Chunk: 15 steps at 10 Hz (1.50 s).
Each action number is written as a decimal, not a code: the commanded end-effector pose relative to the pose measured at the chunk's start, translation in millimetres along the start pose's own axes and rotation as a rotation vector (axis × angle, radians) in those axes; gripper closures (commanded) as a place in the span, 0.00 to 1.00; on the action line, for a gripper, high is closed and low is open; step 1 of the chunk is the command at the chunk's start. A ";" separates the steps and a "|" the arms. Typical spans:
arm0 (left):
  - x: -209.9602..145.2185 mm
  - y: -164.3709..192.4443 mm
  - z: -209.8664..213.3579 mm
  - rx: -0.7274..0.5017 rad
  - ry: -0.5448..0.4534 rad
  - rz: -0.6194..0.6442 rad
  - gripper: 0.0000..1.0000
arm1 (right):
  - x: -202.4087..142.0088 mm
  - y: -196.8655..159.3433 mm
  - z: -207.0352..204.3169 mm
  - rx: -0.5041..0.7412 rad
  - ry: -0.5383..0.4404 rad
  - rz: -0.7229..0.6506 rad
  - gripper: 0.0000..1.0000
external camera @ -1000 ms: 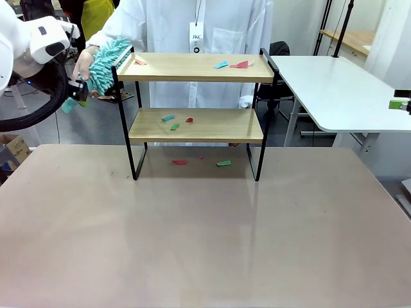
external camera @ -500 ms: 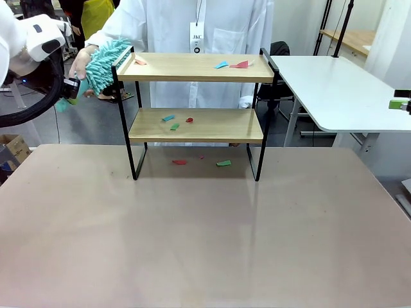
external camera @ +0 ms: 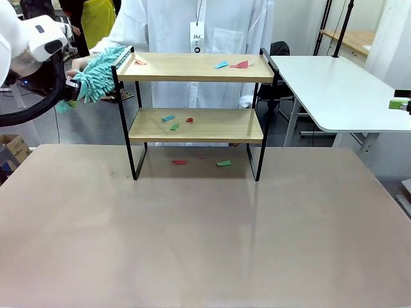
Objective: Clean the shelf.
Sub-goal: Pick up the Duster handed by the human, then clean the specific section of the Shelf indicated by the human with the Duster.
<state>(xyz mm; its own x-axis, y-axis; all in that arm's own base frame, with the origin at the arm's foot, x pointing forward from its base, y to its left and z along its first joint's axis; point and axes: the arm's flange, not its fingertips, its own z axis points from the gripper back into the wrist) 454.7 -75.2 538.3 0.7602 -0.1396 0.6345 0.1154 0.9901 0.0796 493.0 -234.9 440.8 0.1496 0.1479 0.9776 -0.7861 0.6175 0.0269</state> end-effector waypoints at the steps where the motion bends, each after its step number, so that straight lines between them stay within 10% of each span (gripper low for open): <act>1: 1.5 2.0 1.4 0.004 -0.015 -0.001 1.00 | 3.8 0.7 -0.8 -0.001 -0.001 0.005 0.00; 6: 1.5 2.0 1.4 0.004 -0.015 -0.001 1.00 | 3.8 0.7 -0.8 -0.001 -0.001 0.005 0.00; 7: 0.0 0.5 -0.1 0.000 0.000 0.001 0.87 | 3.8 0.7 -0.8 -0.001 -0.001 0.005 0.00; 15: -31.2 113.7 111.0 0.128 0.251 -0.769 0.87 | 3.8 0.7 -0.8 -0.001 -0.001 0.005 0.00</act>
<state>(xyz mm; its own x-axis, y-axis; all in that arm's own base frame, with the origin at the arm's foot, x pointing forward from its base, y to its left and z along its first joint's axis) 381.5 37.0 601.5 0.7072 -0.6569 0.2615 0.5041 0.7278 0.4650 493.0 -235.0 440.7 0.1498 0.1477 0.9776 -0.7860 0.6176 0.0271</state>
